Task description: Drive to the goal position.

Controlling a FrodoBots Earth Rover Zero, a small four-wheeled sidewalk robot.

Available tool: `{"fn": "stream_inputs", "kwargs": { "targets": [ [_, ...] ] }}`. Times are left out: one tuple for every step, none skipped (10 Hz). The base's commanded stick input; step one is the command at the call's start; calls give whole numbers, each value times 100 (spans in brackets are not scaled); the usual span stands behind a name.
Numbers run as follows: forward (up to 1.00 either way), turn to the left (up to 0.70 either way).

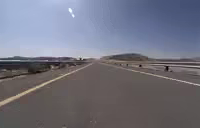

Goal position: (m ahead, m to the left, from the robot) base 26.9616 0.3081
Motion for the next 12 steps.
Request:
{"fn": "stream_inputs", "kwargs": {
  "targets": [
    [100,0],
    [100,0],
    [100,0],
    [100,0],
    [100,0],
    [100,0],
    [100,0],
    [100,0],
    [100,0],
    [100,0],
    [100,0],
    [100,0]
  ]
}}
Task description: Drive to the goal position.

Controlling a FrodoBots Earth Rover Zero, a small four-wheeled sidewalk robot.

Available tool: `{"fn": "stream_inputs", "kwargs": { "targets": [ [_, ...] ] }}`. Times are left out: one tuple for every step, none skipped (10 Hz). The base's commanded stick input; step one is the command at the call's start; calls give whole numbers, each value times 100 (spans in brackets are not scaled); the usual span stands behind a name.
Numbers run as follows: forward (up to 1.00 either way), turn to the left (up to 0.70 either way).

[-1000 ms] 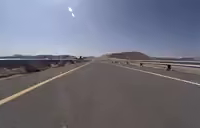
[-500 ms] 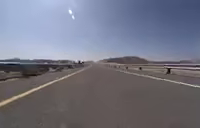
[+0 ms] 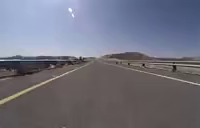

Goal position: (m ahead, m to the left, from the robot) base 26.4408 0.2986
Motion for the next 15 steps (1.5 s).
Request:
{"fn": "stream_inputs", "kwargs": {
  "targets": [
    [100,0],
    [100,0],
    [100,0],
    [100,0],
    [100,0],
    [100,0],
    [100,0],
    [100,0],
    [100,0],
    [100,0],
    [100,0],
    [100,0],
    [100,0],
    [100,0],
    [100,0]
  ]
}}
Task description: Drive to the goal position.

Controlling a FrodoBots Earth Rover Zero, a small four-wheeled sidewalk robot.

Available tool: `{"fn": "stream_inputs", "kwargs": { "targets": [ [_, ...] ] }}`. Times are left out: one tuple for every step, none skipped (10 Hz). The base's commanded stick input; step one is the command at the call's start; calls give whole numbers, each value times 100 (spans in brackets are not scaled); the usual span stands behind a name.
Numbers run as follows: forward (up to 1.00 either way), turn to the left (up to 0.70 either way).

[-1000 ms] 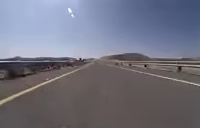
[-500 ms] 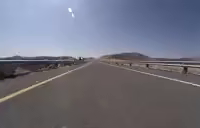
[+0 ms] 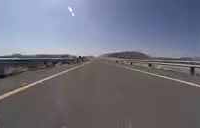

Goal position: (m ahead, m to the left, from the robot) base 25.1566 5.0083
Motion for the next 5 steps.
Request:
{"fn": "stream_inputs", "kwargs": {
  "targets": [
    [100,0],
    [100,0],
    [100,0],
    [100,0],
    [100,0]
  ]
}}
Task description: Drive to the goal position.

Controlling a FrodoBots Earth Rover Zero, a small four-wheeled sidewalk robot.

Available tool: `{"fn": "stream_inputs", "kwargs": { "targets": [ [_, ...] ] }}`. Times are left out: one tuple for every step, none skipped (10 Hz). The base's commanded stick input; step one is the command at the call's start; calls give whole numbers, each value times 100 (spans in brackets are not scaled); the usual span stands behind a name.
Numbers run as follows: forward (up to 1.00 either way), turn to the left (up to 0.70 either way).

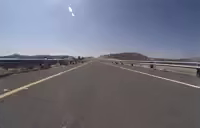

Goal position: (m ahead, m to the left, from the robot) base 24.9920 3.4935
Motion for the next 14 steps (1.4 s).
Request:
{"fn": "stream_inputs", "kwargs": {
  "targets": [
    [100,0],
    [100,0],
    [100,0],
    [100,0],
    [100,0],
    [100,0],
    [100,0],
    [100,0],
    [100,0],
    [100,0],
    [100,0],
    [100,0],
    [100,0],
    [100,0]
  ]
}}
